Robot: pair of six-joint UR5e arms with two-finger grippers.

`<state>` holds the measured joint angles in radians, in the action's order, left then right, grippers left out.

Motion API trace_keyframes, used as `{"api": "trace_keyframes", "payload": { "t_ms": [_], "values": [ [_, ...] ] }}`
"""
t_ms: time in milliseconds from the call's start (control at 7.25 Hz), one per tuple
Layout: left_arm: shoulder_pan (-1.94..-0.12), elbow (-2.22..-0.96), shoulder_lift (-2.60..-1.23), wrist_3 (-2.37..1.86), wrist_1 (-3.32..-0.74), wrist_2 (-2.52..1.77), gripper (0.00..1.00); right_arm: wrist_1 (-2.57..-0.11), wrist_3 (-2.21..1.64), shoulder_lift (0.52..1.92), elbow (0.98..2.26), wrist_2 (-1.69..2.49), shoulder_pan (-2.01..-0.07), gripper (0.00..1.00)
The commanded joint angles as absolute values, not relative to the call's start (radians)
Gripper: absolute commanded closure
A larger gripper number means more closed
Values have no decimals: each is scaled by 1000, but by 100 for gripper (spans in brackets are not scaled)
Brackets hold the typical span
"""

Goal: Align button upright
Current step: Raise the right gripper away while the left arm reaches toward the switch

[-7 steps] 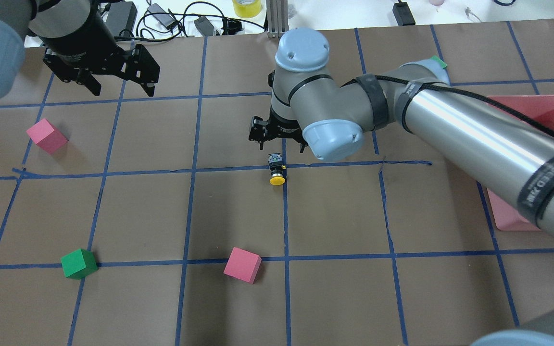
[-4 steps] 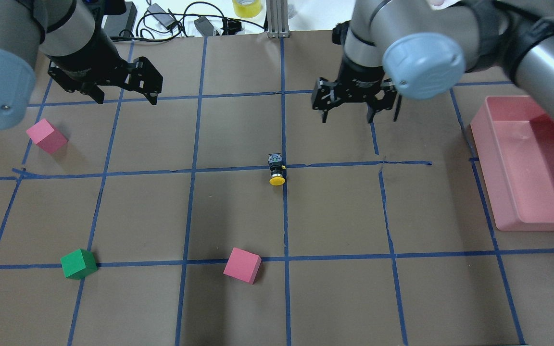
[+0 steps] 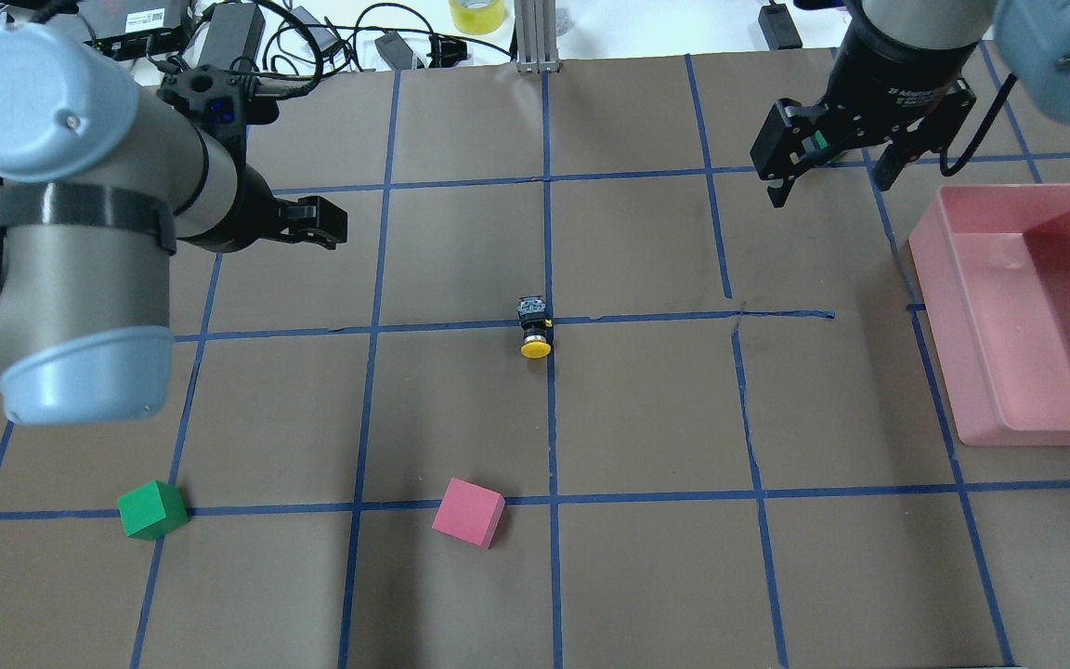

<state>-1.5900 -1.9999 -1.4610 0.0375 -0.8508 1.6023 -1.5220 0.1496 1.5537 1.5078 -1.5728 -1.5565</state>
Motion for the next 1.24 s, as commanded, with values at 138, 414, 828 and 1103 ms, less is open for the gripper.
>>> {"api": "trace_keyframes", "payload": {
  "t_ms": [138, 414, 828, 1103],
  "values": [
    [-1724, -2234, -1495, -17, -446, 1641, 0, -1479, 96, 1582, 1517, -1578, -1586, 0],
    [-1753, -2284, -1610, -43, -191, 1634, 0, -1493, 81, 1559, 1502, -1579, -1629, 0],
    [-1880, -2293, -1779, -200, -14, 1651, 0, -1514, 94, 1557, 1514, -1585, -1626, 0],
    [-1907, -2281, -1897, -318, 93, 1654, 0, -1560, 87, 1559, 1519, -1569, -1628, 0]
  ]
}}
